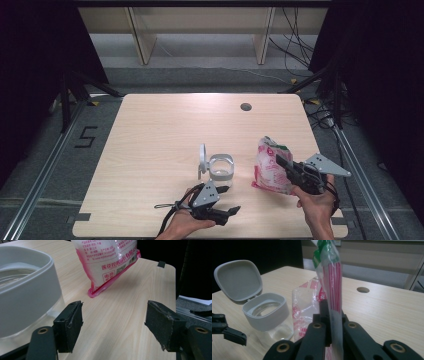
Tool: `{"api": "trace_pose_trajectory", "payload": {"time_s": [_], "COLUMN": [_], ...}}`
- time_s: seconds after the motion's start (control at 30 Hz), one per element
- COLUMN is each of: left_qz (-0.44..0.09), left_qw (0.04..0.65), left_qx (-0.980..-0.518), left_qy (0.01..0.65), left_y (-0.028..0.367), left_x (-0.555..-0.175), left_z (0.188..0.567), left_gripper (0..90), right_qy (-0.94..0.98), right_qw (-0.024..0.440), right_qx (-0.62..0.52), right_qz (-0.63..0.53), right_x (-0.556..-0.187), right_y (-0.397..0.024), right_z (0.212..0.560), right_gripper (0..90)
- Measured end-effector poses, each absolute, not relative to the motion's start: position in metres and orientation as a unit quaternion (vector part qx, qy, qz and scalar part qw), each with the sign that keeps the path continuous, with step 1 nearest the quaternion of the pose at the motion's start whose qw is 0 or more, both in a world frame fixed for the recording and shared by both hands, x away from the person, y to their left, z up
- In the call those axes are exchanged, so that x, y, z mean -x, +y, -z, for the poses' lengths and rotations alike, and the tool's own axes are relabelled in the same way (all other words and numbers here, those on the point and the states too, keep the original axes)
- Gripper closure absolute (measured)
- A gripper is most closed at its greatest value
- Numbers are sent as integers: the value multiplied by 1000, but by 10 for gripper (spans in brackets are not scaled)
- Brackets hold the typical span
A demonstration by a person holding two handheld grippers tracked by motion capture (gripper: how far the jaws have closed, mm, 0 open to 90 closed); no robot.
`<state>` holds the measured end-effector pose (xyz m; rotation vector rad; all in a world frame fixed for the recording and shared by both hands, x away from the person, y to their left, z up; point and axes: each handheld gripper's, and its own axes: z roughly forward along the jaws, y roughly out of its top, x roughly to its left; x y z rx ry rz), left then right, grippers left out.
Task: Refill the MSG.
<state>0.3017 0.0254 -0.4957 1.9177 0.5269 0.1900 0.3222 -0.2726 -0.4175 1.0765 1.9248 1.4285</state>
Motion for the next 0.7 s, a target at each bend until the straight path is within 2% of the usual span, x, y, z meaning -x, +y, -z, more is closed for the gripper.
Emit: {"api": "trace_pose_trajectory", "payload": {"time_s": [0.27,0.4,0.43,0.53,0.57,0.7], "left_qz": [-64,-74,-74,-71,-73,-94], "left_qw": [540,539,536,539,540,538], "left_qx": [-810,-809,-811,-808,-807,-805], "left_qy": [219,222,223,227,228,231], "left_y": [10,-1,-2,-7,-8,-10], "left_x": [-307,-306,-307,-308,-308,-308], "left_z": [494,497,497,497,497,498], "left_gripper": [290,291,291,291,291,291], "right_qy": [711,710,714,714,713,717], "right_qw": [264,252,269,253,262,252], "right_qx": [-373,-384,-367,-376,-373,-363], "right_qz": [-535,-534,-532,-534,-533,-540], "right_x": [-324,-321,-322,-319,-319,-317], "right_y": [-265,-262,-264,-261,-260,-259], "right_z": [414,412,413,411,411,409], "right_gripper": [900,900,900,900,900,900]}}
